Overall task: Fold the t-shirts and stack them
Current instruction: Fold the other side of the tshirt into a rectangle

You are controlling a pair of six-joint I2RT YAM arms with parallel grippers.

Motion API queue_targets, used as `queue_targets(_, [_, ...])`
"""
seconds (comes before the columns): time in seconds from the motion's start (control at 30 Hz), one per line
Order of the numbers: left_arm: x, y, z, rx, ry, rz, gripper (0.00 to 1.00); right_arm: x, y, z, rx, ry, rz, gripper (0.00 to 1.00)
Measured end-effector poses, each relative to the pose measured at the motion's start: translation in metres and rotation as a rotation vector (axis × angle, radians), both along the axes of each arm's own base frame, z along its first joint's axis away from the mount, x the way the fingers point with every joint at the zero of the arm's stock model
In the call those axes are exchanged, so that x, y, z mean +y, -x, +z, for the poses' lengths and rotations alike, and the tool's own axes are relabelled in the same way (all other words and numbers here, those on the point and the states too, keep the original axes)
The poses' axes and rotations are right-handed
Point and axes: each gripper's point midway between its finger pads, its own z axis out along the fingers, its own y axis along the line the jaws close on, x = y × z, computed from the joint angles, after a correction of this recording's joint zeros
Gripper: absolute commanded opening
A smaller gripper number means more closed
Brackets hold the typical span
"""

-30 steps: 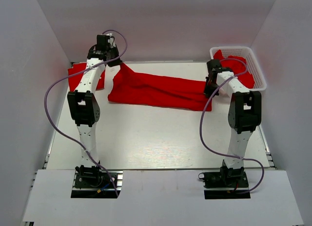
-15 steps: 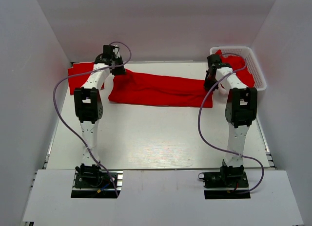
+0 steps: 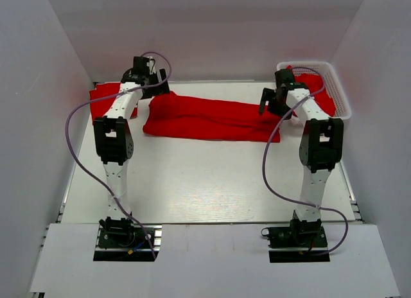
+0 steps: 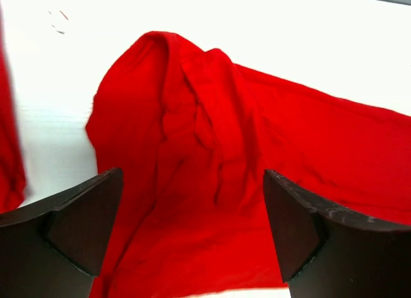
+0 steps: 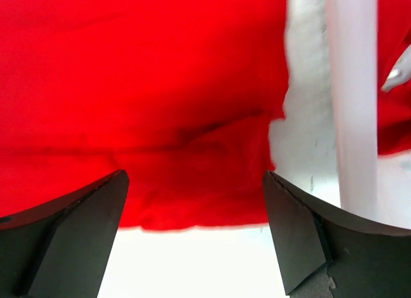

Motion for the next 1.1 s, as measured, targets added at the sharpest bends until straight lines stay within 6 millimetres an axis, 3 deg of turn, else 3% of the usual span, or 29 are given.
queue_targets(0.13, [-0.002, 0.014, 0.019, -0.018, -0.011, -0.024, 1.00, 0.015, 0.015, 0.022, -0.040, -0.062, 0.076, 0.90])
queue_targets(0.23, [-0.013, 0.039, 0.018, 0.005, 0.021, -0.071, 1.00, 0.033, 0.025, 0.034, -0.072, -0.084, 0.143, 0.90])
queue_targets(0.4, [-0.035, 0.074, -0.014, 0.076, 0.087, -0.132, 1.00, 0.072, 0.034, 0.024, -0.066, -0.118, 0.236, 0.90])
queue_targets(0.47, [-0.041, 0.091, -0.040, 0.138, 0.101, -0.142, 1.00, 0.085, 0.036, 0.016, -0.054, -0.132, 0.265, 0.90])
queue_targets(0.57, [-0.046, 0.109, -0.062, 0.203, 0.119, -0.144, 1.00, 0.102, 0.037, 0.001, -0.033, -0.149, 0.301, 0.90])
queue_targets(0.87, [-0.048, 0.113, -0.078, 0.225, 0.137, -0.126, 1.00, 0.145, 0.031, -0.021, -0.022, -0.204, 0.385, 0.90])
queue_targets(1.1, [-0.044, 0.111, -0.081, 0.214, 0.134, -0.099, 1.00, 0.153, 0.024, -0.035, -0.016, -0.200, 0.391, 0.90])
